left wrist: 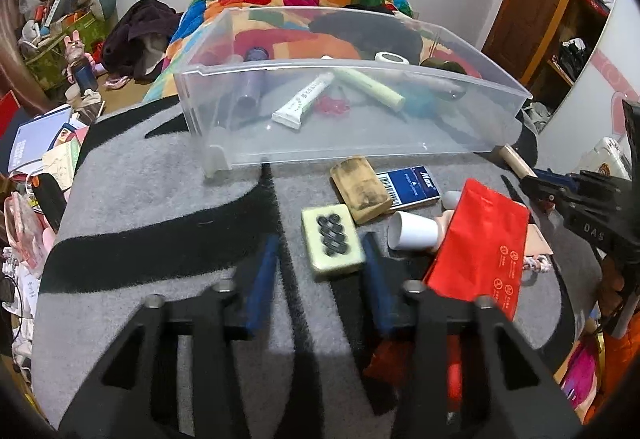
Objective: Organize objects
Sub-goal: 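Carry the lipstick tube toward the box while the left gripper grasps the dice case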
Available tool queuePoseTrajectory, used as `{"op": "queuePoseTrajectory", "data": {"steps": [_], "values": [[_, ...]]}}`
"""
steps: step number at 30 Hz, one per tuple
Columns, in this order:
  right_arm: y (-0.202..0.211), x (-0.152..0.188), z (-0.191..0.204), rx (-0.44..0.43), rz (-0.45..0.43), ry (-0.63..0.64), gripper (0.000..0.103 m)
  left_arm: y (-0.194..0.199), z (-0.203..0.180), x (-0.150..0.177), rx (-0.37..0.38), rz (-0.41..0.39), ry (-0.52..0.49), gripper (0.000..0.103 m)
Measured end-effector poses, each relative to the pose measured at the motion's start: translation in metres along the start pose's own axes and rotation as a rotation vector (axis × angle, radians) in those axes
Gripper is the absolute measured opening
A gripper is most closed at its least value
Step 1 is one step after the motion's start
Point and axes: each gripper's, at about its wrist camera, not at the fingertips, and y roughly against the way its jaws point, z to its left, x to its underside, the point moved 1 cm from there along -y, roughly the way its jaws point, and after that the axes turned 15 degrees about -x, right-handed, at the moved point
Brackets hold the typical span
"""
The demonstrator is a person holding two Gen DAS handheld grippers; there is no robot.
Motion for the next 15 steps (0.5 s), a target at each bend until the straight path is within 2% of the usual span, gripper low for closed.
{"op": "queuePoseTrajectory", "data": {"steps": [1, 4, 15], "values": [[0.001, 0.001, 0.002, 0.002, -0.004, 0.006, 0.014, 0.0, 0.0, 0.001, -0.004, 0.0, 0.002, 0.026], [0.003, 0.007, 0.008, -0.006, -0.013, 0.018, 0.014, 0.003, 0.0, 0.003, 0.004, -0.001, 0.0, 0.024], [0.036, 0.014, 0.027, -0.061, -0.091, 0.028, 0.014, 0.031, 0.002, 0.005, -0.016, -0.085, 0.024, 0.024]]}}
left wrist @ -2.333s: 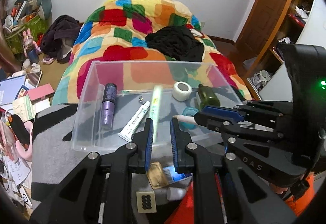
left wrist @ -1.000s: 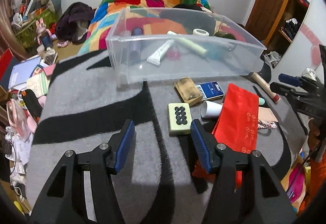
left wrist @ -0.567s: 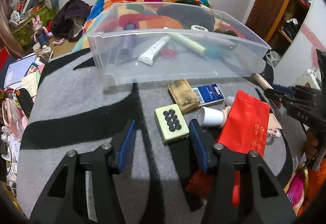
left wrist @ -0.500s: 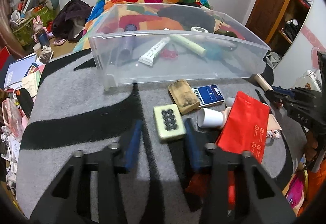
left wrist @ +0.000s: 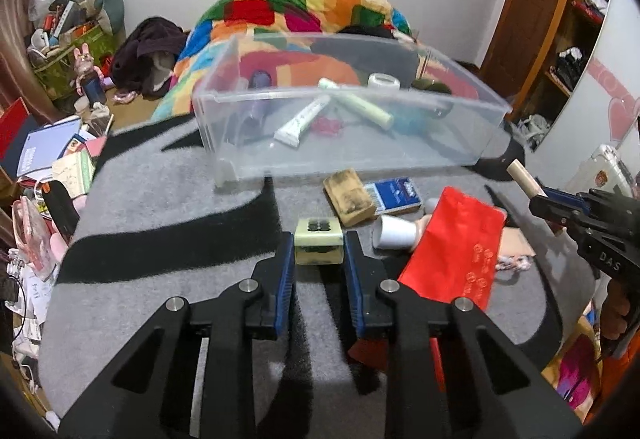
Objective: Organize objects
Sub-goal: 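Carry the lipstick tube toward the box while the left gripper grasps the dice case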
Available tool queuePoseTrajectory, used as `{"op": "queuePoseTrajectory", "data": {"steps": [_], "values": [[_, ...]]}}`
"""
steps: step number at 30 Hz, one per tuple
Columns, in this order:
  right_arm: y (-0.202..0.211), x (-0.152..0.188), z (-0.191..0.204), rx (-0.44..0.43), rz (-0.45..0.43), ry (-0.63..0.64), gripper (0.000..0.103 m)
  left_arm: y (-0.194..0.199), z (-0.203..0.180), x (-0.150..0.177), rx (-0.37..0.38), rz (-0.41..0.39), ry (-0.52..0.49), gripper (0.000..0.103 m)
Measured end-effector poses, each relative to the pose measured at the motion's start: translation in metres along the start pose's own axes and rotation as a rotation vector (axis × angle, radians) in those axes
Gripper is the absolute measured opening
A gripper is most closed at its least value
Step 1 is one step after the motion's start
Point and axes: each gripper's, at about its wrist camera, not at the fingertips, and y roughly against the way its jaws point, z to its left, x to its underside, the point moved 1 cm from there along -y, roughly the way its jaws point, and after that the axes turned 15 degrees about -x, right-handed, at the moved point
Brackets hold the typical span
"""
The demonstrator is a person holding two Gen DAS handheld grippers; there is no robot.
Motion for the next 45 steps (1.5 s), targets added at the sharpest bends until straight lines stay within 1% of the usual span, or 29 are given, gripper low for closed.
{"op": "queuePoseTrajectory", "data": {"steps": [6, 9, 13, 17, 19, 25, 27, 30, 32, 34, 37, 40, 45], "values": [[0.022, -0.018, 0.013, -0.041, -0.087, 0.011, 0.014, 0.025, 0.005, -0.011, 0.006, -0.069, 0.017, 0.024], [0.028, -0.031, 0.022, -0.055, -0.125, 0.028, 0.014, 0.037, 0.006, -0.019, -0.004, -0.11, 0.019, 0.024], [0.031, -0.048, 0.032, -0.065, -0.158, 0.053, 0.014, 0.042, 0.014, -0.026, -0.008, -0.133, 0.034, 0.024], [0.029, -0.059, 0.037, -0.073, -0.169, 0.067, 0.014, 0.037, 0.018, -0.024, 0.013, -0.1, 0.016, 0.024], [0.026, -0.066, 0.037, -0.082, -0.169, 0.065, 0.014, 0.032, 0.018, -0.019, -0.005, -0.085, 0.006, 0.024], [0.014, -0.083, 0.039, -0.101, -0.161, 0.063, 0.014, 0.021, 0.023, -0.015, 0.009, -0.059, 0.032, 0.024], [0.01, -0.085, 0.039, -0.11, -0.154, 0.064, 0.014, 0.019, 0.026, -0.013, 0.013, -0.048, 0.032, 0.026], [0.004, -0.087, 0.041, -0.116, -0.145, 0.07, 0.014, 0.015, 0.029, -0.005, -0.006, -0.04, 0.025, 0.035], [0.001, -0.088, 0.041, -0.117, -0.14, 0.071, 0.014, 0.013, 0.033, 0.002, -0.024, -0.036, 0.02, 0.049], [-0.002, -0.09, 0.04, -0.116, -0.136, 0.072, 0.014, 0.01, 0.039, 0.009, -0.038, -0.026, 0.027, 0.055], [-0.008, -0.095, 0.036, -0.108, -0.128, 0.067, 0.014, 0.0, 0.048, 0.014, -0.048, 0.012, 0.042, 0.056], [-0.014, -0.102, 0.033, -0.112, -0.118, 0.056, 0.014, -0.012, 0.051, 0.009, -0.047, 0.038, 0.048, 0.056], [-0.03, -0.114, 0.025, -0.132, -0.082, 0.023, 0.014, -0.031, 0.041, -0.005, -0.032, 0.072, 0.002, 0.056]]}}
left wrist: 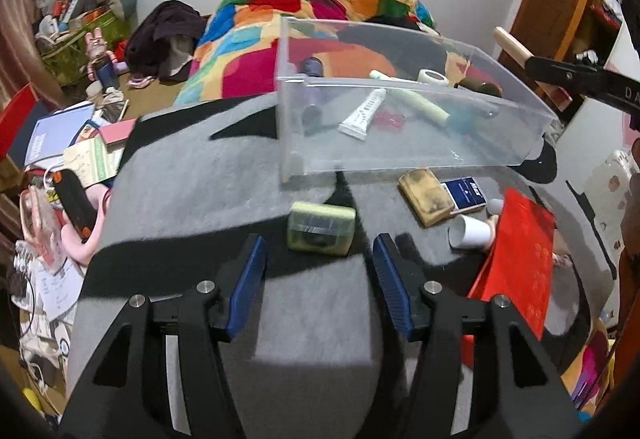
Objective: Organize objects
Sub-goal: 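Carry the lipstick tube toward the box while the left gripper grasps the dice case, then lower the lipstick tube and dice case into the clear box and release both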
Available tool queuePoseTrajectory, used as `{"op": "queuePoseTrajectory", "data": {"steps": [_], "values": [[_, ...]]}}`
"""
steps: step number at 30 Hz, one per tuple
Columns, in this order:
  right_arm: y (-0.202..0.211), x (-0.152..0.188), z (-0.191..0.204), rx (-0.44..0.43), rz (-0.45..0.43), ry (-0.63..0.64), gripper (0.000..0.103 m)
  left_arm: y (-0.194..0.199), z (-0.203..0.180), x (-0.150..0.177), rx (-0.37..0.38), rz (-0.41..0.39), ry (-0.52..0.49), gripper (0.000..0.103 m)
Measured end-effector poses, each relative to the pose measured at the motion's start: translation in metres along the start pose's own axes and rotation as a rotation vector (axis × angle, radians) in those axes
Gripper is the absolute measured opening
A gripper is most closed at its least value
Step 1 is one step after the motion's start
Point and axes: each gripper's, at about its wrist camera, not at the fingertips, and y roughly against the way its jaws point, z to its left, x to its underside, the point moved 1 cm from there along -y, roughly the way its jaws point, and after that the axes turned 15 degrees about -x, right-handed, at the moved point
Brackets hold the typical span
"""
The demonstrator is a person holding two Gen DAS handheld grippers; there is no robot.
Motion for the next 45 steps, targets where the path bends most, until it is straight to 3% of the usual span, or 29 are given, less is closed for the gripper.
{"op": "queuePoseTrajectory", "data": {"steps": [3, 7, 15, 25, 29, 33, 45], "values": [[-0.012, -0.004, -0.007, -0.002, 0.031, -0.017, 0.014, -0.01, -0.005, -0.007, -0.01, 0.026, -0.014, 0.05], [-0.026, -0.005, -0.014, 0.003, 0.067, -0.027, 0.014, -0.015, -0.006, -0.009, -0.039, 0.035, -0.021, 0.034], [-0.043, -0.004, -0.019, 0.004, 0.11, -0.027, 0.014, 0.008, -0.002, -0.014, -0.026, -0.051, 0.029, 0.034], [-0.056, -0.004, -0.021, 0.008, 0.16, -0.016, 0.014, 0.049, -0.009, -0.054, 0.028, -0.182, 0.06, 0.034], [-0.057, -0.005, -0.023, -0.007, 0.174, -0.026, 0.015, 0.046, -0.015, -0.072, 0.02, -0.188, 0.059, 0.034], [-0.049, -0.004, -0.026, -0.01, 0.159, -0.032, 0.027, 0.035, -0.02, -0.085, 0.01, -0.172, 0.052, 0.034], [-0.011, 0.005, -0.006, -0.03, 0.081, 0.006, 0.036, 0.008, -0.027, -0.091, 0.018, -0.089, 0.036, 0.034]]}}
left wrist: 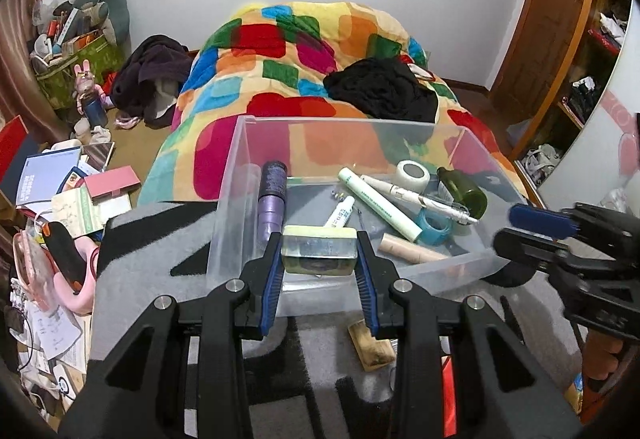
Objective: Organize objects
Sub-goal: 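Lower the lipstick tube and dice case into the clear box and release both, then grasp the red pouch with the left gripper while the right grasps the mint-green bottle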
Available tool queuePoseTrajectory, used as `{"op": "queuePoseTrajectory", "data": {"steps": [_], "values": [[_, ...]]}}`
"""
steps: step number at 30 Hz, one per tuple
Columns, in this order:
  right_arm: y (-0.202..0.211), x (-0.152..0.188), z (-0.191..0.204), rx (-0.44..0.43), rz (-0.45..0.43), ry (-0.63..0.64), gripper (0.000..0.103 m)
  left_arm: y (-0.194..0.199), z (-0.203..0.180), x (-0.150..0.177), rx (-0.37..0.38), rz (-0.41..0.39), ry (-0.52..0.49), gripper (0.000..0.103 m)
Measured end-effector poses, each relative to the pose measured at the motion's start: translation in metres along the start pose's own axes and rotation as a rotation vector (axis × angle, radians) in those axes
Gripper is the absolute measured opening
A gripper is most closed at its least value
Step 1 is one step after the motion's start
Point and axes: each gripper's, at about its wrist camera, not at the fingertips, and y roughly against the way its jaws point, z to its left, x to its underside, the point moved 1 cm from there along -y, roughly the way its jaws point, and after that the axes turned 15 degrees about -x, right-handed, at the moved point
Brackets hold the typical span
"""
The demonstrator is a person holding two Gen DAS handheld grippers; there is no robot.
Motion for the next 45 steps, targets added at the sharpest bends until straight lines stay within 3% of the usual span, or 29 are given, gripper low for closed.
{"op": "queuePoseTrajectory", "data": {"steps": [9, 14, 18, 20, 25, 28, 33, 36, 40, 43, 45], "values": [[0.025, 0.016, 0.013, -0.003, -0.039, 0.022, 0.041, 0.025, -0.002, 0.008, 0.014, -0.038, -0.02, 0.035], [0.032, 0.03, 0.014, 0.02, -0.04, 0.027, 0.046, 0.045, -0.012, 0.028, 0.043, -0.057, -0.056, 0.057], [0.035, 0.048, 0.009, 0.027, -0.025, 0.015, 0.051, 0.053, -0.026, 0.051, 0.078, -0.04, -0.111, 0.059], [0.035, 0.057, 0.006, 0.031, -0.009, 0.008, 0.051, 0.055, -0.033, 0.066, 0.095, -0.026, -0.139, 0.071], [0.031, 0.08, -0.006, 0.025, 0.036, -0.026, 0.051, 0.056, -0.043, 0.095, 0.139, -0.002, -0.177, 0.074], [0.024, 0.092, -0.013, 0.021, 0.067, -0.049, 0.051, 0.049, -0.048, 0.11, 0.162, 0.032, -0.186, 0.083], [0.014, 0.108, -0.016, 0.022, 0.099, -0.051, 0.051, 0.046, -0.046, 0.123, 0.2, 0.046, -0.164, 0.084], [0.015, 0.111, -0.016, -0.024, 0.091, -0.069, 0.051, 0.045, -0.048, 0.128, 0.204, 0.044, -0.164, 0.084], [0.012, 0.12, -0.005, -0.049, 0.113, -0.04, 0.047, 0.051, -0.049, 0.133, 0.174, -0.002, -0.169, 0.084], [0.015, 0.125, 0.009, -0.057, 0.125, 0.011, 0.044, 0.055, -0.046, 0.134, 0.164, -0.025, -0.164, 0.066], [0.02, 0.128, 0.015, -0.125, 0.138, 0.027, 0.041, 0.057, -0.041, 0.134, 0.151, -0.041, -0.148, 0.062]]}}
